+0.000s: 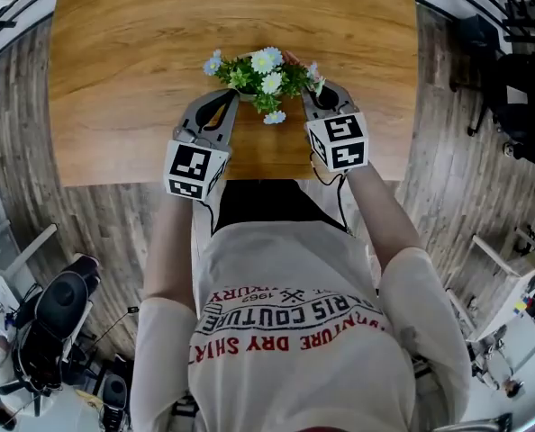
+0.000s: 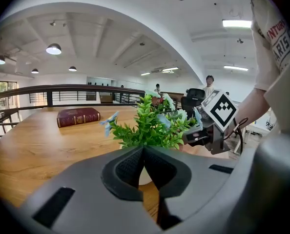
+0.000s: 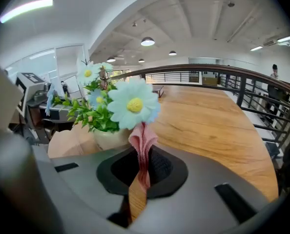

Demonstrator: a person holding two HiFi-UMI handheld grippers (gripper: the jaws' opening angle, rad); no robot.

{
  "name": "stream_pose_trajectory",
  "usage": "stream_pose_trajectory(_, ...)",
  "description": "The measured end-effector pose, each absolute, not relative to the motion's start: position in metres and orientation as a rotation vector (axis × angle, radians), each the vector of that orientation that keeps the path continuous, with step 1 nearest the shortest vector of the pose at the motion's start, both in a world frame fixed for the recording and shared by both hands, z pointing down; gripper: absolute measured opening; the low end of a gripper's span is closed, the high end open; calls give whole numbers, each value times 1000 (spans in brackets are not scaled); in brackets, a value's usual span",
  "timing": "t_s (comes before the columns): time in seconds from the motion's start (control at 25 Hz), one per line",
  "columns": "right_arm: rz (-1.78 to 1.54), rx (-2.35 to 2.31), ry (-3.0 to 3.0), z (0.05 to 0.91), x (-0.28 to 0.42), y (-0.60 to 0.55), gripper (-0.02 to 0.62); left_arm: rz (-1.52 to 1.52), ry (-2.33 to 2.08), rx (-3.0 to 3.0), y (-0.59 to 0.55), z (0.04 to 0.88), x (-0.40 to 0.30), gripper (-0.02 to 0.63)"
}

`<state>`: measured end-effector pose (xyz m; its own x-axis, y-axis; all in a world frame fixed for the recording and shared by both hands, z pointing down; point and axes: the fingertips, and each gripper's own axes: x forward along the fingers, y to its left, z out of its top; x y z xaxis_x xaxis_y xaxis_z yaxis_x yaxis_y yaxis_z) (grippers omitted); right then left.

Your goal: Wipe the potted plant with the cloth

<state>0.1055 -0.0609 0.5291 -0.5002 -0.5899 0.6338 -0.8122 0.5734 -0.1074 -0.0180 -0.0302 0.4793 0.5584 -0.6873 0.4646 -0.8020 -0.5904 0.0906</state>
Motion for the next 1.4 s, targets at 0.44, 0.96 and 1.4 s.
stream_pose_trajectory(0.44, 414, 878, -2339, 532, 76, -45, 37, 588, -1167, 2512, -27, 489, -18, 15)
stream_pose_trajectory(0.96, 485, 846, -2320, 538, 56, -15, 37, 567, -1108, 2550, -34, 486, -20, 15)
stream_pose_trajectory(1.4, 530, 832, -2340, 535, 4, 2, 37, 534, -976, 2606, -33, 485, -18, 15)
